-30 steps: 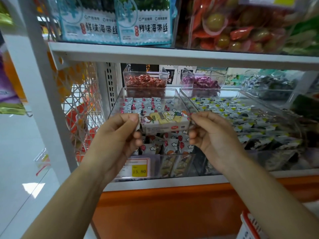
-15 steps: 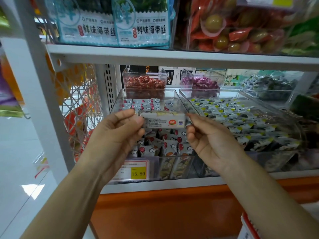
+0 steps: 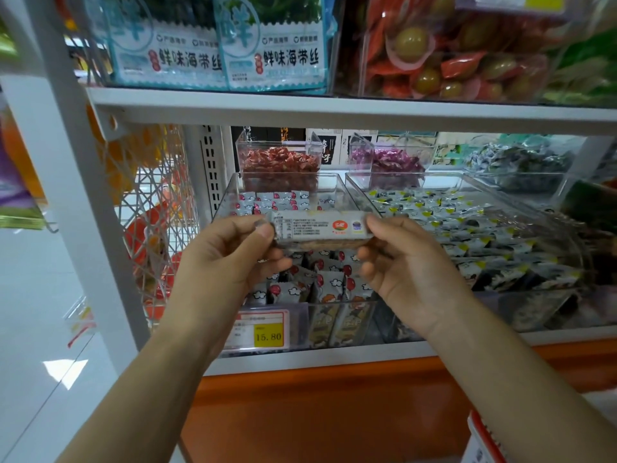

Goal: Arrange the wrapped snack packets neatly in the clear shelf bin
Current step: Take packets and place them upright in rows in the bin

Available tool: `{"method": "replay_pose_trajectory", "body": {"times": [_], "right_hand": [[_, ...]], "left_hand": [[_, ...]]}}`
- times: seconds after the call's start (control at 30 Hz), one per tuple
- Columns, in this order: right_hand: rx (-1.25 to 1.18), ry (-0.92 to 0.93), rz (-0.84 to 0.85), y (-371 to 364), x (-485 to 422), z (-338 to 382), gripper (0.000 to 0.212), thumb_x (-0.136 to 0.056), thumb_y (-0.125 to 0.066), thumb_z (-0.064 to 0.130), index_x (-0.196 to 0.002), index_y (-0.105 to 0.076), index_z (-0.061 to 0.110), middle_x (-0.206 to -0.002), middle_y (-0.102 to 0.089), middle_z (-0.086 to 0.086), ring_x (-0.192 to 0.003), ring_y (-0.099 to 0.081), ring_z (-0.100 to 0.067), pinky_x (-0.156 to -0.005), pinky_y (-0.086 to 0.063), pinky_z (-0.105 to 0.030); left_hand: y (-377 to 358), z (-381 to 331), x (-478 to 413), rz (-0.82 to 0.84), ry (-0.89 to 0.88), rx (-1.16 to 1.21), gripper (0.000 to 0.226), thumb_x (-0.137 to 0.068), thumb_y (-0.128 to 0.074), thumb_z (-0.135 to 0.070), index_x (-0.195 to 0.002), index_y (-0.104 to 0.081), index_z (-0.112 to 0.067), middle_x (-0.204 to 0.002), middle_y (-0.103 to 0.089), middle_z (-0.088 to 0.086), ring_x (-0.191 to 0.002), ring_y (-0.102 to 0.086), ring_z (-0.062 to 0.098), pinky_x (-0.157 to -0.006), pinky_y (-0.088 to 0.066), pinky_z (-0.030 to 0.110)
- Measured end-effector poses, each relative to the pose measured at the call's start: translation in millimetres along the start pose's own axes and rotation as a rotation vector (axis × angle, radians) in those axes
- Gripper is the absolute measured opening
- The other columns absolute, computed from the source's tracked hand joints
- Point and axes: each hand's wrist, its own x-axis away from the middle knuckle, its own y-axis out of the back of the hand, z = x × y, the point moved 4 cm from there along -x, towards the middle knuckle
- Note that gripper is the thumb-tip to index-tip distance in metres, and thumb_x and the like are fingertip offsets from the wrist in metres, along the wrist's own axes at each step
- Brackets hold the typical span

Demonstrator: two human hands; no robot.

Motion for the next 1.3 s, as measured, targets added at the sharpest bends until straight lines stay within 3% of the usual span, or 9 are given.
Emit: {"method": "replay_pose_trajectory", "body": {"times": [0.1, 0.43, 0.6, 0.7, 0.83, 1.0, 1.13, 1.23, 1.3], "right_hand": [[-0.096, -0.061, 0.023, 1, 0, 0, 0.009, -0.068, -0.067, 0.015, -0.067, -0.058, 0.013, -0.085, -0.056, -0.013, -0.049, -0.053, -0.009, -0.035, -0.041, -0.015], [-0.122, -0.074, 0.068, 5, -4, -1, 0.03, -0.067, -0.065, 0.023, -0.09, -0.061, 0.003, -0.078, -0.056, -0.011, -0.046, -0.056, -0.007, -0.036, -0.044, -0.013], [-0.017, 0.054, 0.041, 7, -4, 4, 0.015, -0.066, -0.067, 0.02, -0.074, -0.066, 0.008, -0.073, -0.06, -0.009, -0.046, -0.054, -0.006, -0.037, -0.043, -0.014], [0.042, 0.107, 0.062, 7, -3, 5, 0.007, -0.067, -0.065, 0.016, -0.066, -0.071, 0.012, -0.068, -0.064, -0.008, -0.05, -0.061, -0.009, -0.041, -0.047, -0.016], [0.171, 0.217, 0.13, 8, -4, 9, 0.005, -0.072, -0.064, 0.012, -0.073, -0.069, 0.011, -0.071, -0.068, -0.005, -0.058, -0.064, -0.012, -0.051, -0.052, -0.02], [0.405, 0.383, 0.156, 9, -4, 12, 0.033, -0.081, -0.06, -0.011, -0.093, -0.067, 0.018, -0.088, -0.066, 0.002, -0.082, -0.066, -0.014, -0.066, -0.055, -0.026], [0.568, 0.468, 0.118, 6, -3, 9, 0.046, -0.078, -0.06, -0.013, -0.097, -0.066, 0.028, -0.093, -0.066, 0.011, -0.093, -0.063, -0.011, -0.079, -0.055, -0.028], [0.46, 0.394, 0.139, 5, -4, 6, 0.037, -0.083, -0.058, -0.005, -0.099, -0.068, 0.026, -0.104, -0.065, 0.006, -0.096, -0.063, -0.011, -0.078, -0.055, -0.03], [0.345, 0.29, 0.187, 2, -3, 3, 0.019, -0.085, -0.061, 0.016, -0.101, -0.069, 0.021, -0.11, -0.064, 0.003, -0.093, -0.064, -0.012, -0.068, -0.056, -0.031]], "left_hand": [[-1, 1, 0, 0.006, -0.007, -0.004, 0.026, -0.07, -0.062, -0.019, -0.092, -0.065, -0.006, -0.075, -0.067, 0.002, -0.069, -0.065, 0.009, -0.067, -0.055, 0.02], [0, 2, -1, -0.007, 0.01, 0.061, 0.022, -0.068, -0.06, -0.015, -0.089, -0.065, -0.011, -0.076, -0.064, 0.005, -0.066, -0.064, 0.009, -0.064, -0.055, 0.018], [1, 1, 1, 0.007, 0.024, 0.05, 0.019, -0.071, -0.062, -0.031, -0.076, -0.072, -0.016, -0.072, -0.067, 0.001, -0.061, -0.061, 0.006, -0.06, -0.053, 0.017], [3, 4, -1, -0.028, 0.085, 0.124, 0.019, -0.081, -0.059, -0.024, -0.089, -0.067, -0.009, -0.074, -0.069, 0.003, -0.057, -0.058, 0.007, -0.055, -0.052, 0.017], [2, 7, -2, 0.002, 0.172, 0.17, 0.021, -0.084, -0.058, -0.02, -0.097, -0.067, -0.006, -0.071, -0.069, 0.001, -0.057, -0.06, 0.008, -0.055, -0.053, 0.019], [0, 6, 1, 0.072, 0.101, -0.012, 0.033, -0.072, -0.059, -0.036, -0.1, -0.069, -0.021, -0.091, -0.065, 0.003, -0.071, -0.065, 0.013, -0.062, -0.054, 0.02], [1, 7, 0, 0.058, 0.038, -0.128, 0.038, -0.082, -0.058, -0.023, -0.121, -0.057, -0.026, -0.077, -0.069, -0.008, -0.078, -0.07, 0.016, -0.067, -0.055, 0.02], [1, 3, 2, 0.076, -0.015, -0.148, 0.036, -0.085, -0.058, -0.013, -0.119, -0.058, -0.026, -0.092, -0.069, -0.002, -0.082, -0.071, 0.018, -0.069, -0.055, 0.019], [-2, -2, 4, 0.113, -0.064, -0.186, 0.033, -0.087, -0.056, -0.007, -0.111, -0.06, -0.028, -0.102, -0.067, 0.007, -0.084, -0.071, 0.018, -0.07, -0.055, 0.018]]}}
